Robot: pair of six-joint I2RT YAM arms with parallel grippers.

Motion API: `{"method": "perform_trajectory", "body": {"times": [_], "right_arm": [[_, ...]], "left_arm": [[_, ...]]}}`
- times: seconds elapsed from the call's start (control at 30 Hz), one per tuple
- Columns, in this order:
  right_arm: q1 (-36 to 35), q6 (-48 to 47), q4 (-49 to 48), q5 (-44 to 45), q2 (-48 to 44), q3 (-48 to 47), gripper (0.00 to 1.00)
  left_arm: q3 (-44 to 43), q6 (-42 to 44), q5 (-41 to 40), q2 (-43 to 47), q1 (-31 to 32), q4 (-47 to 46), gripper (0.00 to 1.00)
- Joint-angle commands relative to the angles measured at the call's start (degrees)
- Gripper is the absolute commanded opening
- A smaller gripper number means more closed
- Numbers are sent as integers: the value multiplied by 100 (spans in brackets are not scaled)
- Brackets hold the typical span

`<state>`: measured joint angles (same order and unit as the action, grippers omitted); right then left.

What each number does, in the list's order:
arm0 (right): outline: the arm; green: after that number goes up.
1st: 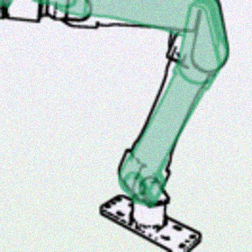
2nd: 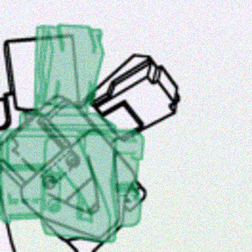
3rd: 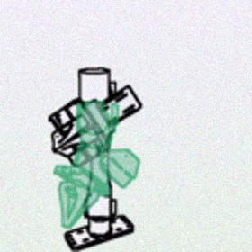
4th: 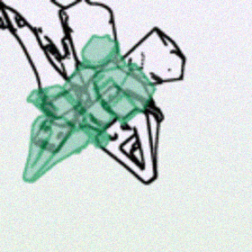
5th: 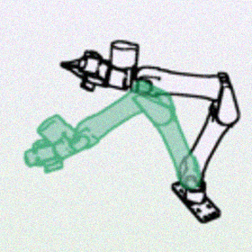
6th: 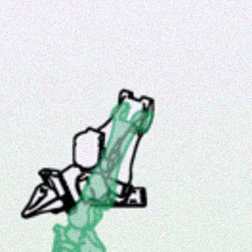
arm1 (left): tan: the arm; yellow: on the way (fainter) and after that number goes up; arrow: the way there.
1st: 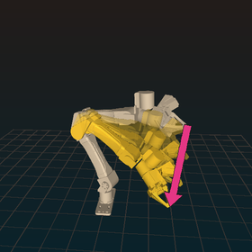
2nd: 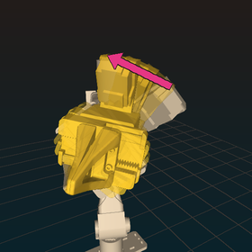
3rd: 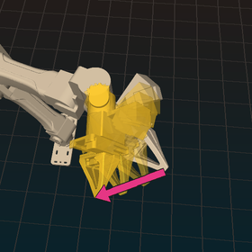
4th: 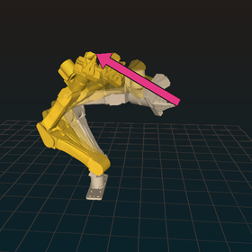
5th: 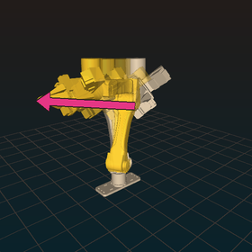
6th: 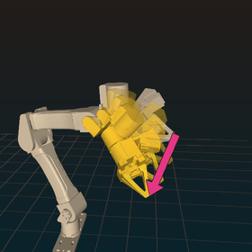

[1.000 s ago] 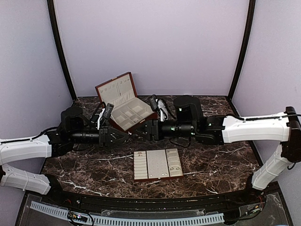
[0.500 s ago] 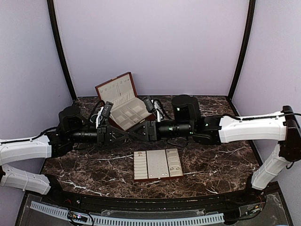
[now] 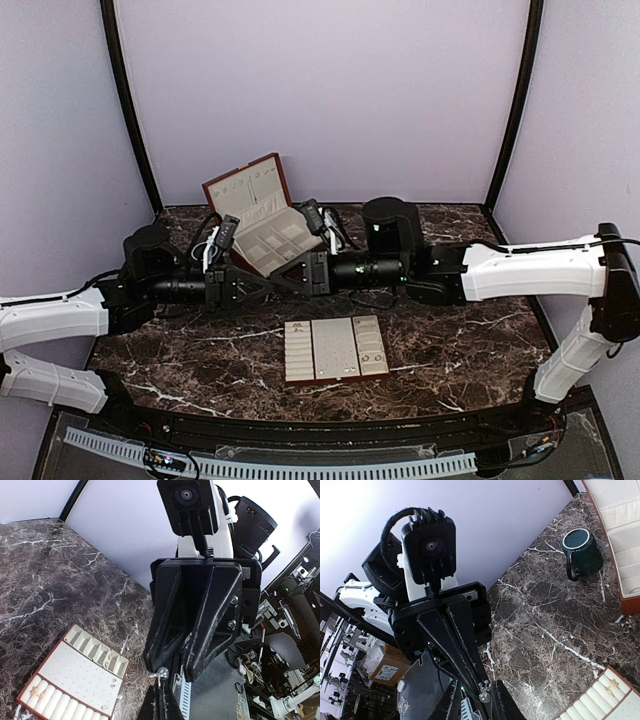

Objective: Organize the mixed jewelry

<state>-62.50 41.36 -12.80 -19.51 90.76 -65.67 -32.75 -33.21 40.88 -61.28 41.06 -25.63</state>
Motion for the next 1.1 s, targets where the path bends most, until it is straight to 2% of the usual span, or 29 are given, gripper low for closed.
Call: {"method": "perform_trajectory", "body": {"times": [0.0, 0.3, 0.6, 0.8, 0.87, 0.97, 1.07], "right_arm": [[8, 100, -261, 17, 141, -167, 21], [8, 117, -169, 63, 205, -161, 15], [10, 121, -176, 155, 135, -125, 1], [8, 77, -180, 273, 93, -75, 0], [9, 19, -103, 354, 98, -76, 0], [10, -209, 307, 620, -163, -73, 0], [10, -542, 907, 1032, -308, -140, 0]], "left_arm": [[125, 96, 44, 159, 24, -70, 0], [127, 104, 27, 183, 25, -85, 0], [152, 99, -25, 204, 17, -54, 0], [137, 85, -64, 171, 22, 33, 1], [122, 84, -69, 160, 21, 76, 7], [111, 149, -148, 217, 21, 264, 28], [163, 244, -233, 370, 25, 451, 39]]}}
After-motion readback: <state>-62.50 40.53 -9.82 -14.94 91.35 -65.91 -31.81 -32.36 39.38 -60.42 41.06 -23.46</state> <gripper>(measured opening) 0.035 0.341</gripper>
